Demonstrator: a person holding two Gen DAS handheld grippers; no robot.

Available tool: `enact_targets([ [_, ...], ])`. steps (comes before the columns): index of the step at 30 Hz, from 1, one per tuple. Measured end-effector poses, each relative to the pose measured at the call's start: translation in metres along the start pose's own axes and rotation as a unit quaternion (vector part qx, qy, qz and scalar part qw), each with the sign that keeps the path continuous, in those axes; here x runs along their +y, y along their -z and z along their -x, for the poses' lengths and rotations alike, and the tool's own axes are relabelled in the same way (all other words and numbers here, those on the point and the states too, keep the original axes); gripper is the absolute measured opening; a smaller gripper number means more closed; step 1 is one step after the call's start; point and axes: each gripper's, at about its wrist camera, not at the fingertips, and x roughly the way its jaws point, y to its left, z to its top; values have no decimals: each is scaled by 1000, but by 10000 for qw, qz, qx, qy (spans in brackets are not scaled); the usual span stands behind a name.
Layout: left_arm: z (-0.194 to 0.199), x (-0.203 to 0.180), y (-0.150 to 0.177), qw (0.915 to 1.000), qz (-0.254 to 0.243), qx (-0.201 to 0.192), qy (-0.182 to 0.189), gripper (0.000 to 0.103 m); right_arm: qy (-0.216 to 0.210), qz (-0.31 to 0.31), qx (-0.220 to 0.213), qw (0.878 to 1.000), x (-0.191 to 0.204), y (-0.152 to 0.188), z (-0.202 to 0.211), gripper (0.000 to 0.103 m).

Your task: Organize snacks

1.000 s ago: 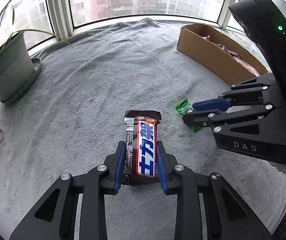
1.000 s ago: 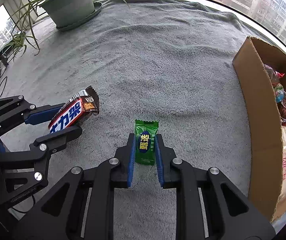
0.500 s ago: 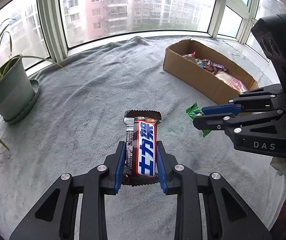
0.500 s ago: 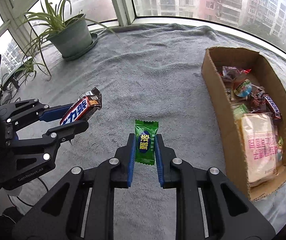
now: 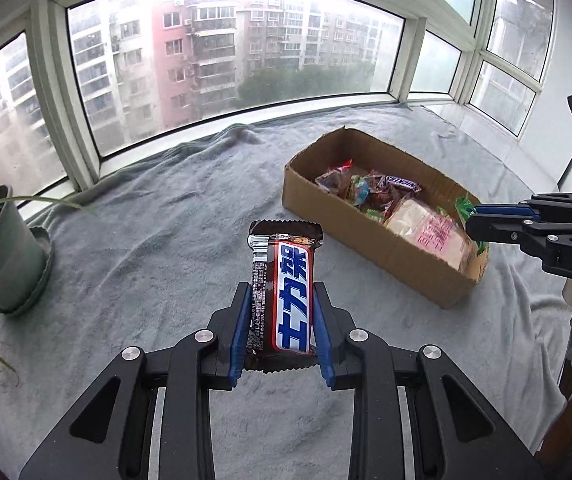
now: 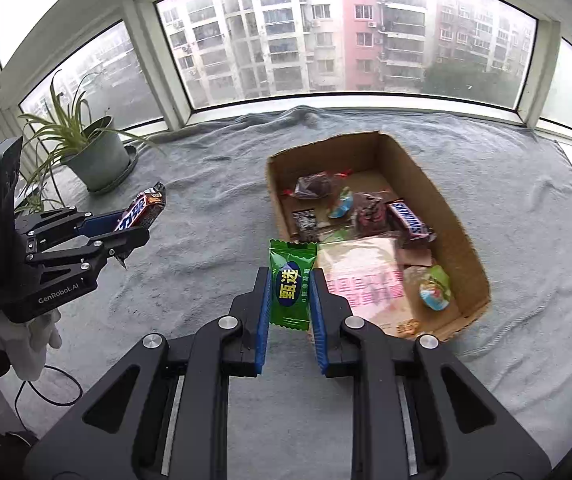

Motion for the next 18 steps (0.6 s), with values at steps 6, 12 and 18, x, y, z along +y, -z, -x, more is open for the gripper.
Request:
enact_targets([
  [6,-14,-20,-34,9998,-148,-105,114,27,271,-248,-112,9993,-41,-6,7,19],
  [12,-33,-38,-71,9992,-274,-231,157,27,518,-413,-134,9977,-75,-15,-1,19],
  [18,-55,-54,-94,9988,-364,-250,209,27,548,-673,-35,9962,-103,-24,-19,19],
])
